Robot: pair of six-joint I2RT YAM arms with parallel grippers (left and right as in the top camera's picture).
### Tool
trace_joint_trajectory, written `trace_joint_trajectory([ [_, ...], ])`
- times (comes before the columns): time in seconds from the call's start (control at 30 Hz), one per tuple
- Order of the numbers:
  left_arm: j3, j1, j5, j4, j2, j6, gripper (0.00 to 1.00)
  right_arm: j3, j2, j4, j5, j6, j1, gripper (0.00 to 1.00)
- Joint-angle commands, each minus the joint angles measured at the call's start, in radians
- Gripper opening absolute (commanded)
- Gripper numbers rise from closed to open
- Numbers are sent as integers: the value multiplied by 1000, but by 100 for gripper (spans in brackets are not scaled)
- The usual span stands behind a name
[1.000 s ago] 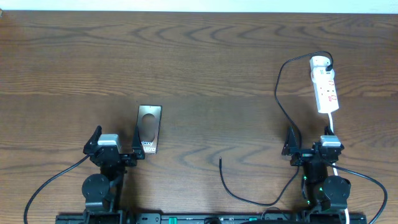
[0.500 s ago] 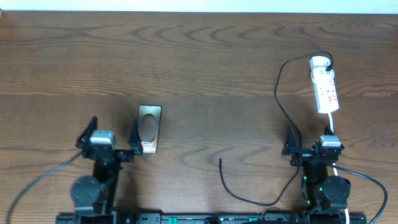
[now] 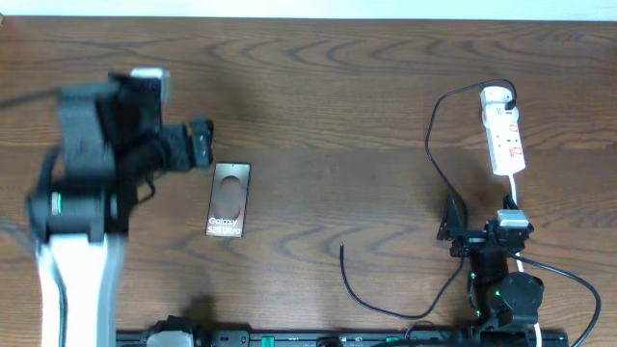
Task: Plug charger to phone and switch on socket
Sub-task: 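Move the left gripper over the silver phone and lower onto it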
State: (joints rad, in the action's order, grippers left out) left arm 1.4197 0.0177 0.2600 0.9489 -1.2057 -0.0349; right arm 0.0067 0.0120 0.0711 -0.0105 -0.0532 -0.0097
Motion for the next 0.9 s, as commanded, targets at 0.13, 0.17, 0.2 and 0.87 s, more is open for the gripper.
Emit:
trace_joint_trajectory([
  [0.13, 118, -2, 20, 112, -304, -2, 98, -1, -5, 5, 1, -13, 11, 99],
  [0.17, 118, -2, 20, 121, -335, -2, 98, -1, -5, 5, 1, -13, 11, 99],
  [0.2, 118, -2, 20, 125, -365, -2, 98, -1, -5, 5, 1, -13, 11, 99],
  [0.87, -31, -60, -52, 85, -603, 20, 98, -1, -5, 5, 1, -13, 11, 99],
])
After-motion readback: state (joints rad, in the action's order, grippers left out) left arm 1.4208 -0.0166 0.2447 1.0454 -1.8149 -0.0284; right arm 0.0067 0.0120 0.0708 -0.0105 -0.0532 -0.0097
